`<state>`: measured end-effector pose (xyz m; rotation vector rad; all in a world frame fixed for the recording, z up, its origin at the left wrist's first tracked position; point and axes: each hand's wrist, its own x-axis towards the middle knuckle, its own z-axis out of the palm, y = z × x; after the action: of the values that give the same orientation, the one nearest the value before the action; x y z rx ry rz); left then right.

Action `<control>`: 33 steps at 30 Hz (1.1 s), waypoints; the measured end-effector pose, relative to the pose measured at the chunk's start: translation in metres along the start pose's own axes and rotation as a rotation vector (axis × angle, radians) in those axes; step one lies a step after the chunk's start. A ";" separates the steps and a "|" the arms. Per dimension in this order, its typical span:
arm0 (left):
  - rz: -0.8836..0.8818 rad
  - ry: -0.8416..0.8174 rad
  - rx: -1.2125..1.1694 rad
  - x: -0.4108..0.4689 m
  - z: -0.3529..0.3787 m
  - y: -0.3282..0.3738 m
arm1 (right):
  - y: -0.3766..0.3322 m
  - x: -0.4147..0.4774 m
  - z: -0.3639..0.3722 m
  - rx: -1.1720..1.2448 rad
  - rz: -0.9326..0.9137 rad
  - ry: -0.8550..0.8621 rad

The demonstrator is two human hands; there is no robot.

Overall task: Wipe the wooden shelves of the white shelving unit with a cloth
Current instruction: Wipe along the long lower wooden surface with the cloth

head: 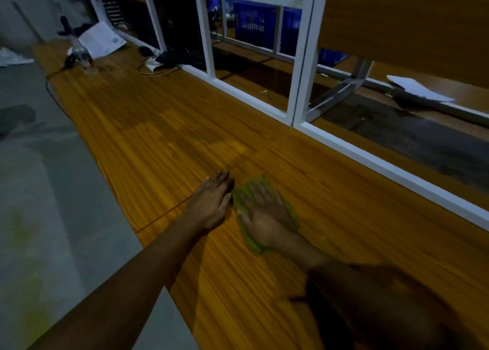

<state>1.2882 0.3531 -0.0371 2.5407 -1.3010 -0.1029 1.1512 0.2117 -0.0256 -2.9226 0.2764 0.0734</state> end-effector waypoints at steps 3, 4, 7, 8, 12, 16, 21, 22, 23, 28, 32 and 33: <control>0.060 -0.028 -0.013 -0.002 -0.004 -0.013 | 0.029 -0.038 -0.001 0.033 0.010 0.034; 0.088 -0.039 -0.009 -0.001 -0.006 -0.017 | 0.043 -0.042 -0.004 0.025 0.067 0.043; 0.151 -0.043 0.010 0.004 -0.011 -0.029 | 0.076 -0.019 -0.010 0.022 0.296 0.058; 0.163 -0.043 0.007 0.007 -0.012 -0.031 | 0.078 -0.004 -0.012 0.006 0.360 0.060; 0.177 -0.055 -0.018 0.019 -0.011 -0.032 | 0.048 0.055 -0.008 0.032 0.463 0.067; 0.200 -0.025 -0.075 0.020 -0.013 -0.029 | -0.004 0.083 -0.004 0.060 0.402 0.035; 0.258 -0.077 0.003 0.018 -0.014 -0.024 | -0.029 0.019 0.005 0.052 0.279 0.062; 0.296 -0.100 0.024 0.019 -0.013 -0.024 | -0.025 0.003 0.007 0.047 0.292 0.061; 0.327 -0.121 0.037 0.021 -0.014 -0.024 | -0.018 -0.011 0.009 0.039 0.328 0.063; 0.364 -0.179 0.050 0.039 -0.011 -0.016 | 0.057 -0.062 -0.006 0.040 0.662 0.138; 0.375 -0.184 0.074 0.049 -0.007 -0.010 | 0.100 -0.033 -0.014 0.040 0.875 0.156; 0.371 -0.182 0.067 0.050 -0.006 -0.009 | 0.101 -0.014 -0.016 0.043 0.914 0.148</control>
<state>1.3261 0.3193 -0.0305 2.3377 -1.8513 -0.2203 1.1187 0.1140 -0.0293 -2.5028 1.5654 -0.0159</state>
